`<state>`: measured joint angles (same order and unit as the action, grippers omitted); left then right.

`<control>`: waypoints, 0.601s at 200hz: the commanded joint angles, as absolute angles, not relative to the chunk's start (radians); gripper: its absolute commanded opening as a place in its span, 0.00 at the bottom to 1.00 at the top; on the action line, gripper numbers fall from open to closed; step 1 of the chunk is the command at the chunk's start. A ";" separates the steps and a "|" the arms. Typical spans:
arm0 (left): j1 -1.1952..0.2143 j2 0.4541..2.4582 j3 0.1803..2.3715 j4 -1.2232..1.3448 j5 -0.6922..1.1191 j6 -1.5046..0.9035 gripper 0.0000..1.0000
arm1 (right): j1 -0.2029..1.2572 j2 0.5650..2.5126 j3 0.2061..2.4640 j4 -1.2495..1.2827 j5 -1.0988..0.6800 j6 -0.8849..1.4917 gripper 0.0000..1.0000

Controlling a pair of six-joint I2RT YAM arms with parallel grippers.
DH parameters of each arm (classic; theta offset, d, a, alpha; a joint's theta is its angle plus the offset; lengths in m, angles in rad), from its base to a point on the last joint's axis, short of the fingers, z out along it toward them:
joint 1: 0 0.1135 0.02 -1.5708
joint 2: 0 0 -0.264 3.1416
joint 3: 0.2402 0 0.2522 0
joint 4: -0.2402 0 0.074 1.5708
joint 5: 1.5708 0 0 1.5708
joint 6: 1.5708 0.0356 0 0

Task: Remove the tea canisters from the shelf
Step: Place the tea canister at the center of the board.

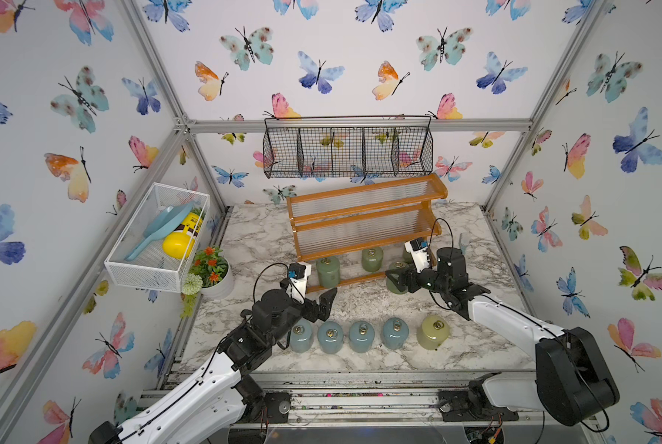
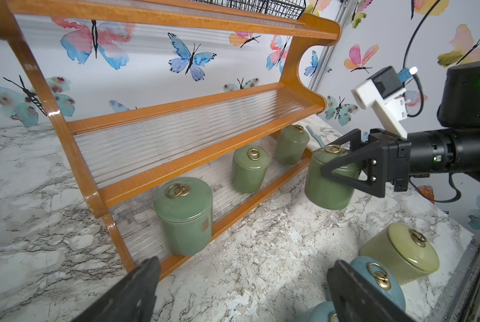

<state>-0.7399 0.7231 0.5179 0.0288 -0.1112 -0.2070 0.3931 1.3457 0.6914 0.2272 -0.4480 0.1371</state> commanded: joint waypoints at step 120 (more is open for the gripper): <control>-0.741 0.693 0.510 -0.020 -0.149 -0.224 0.98 | 0.462 1.486 0.600 0.436 -0.396 0.196 0.73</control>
<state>-0.7399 0.7010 0.5137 -0.0135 -0.1352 -0.2150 0.4534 1.4761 0.5991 0.3302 -0.3965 0.1768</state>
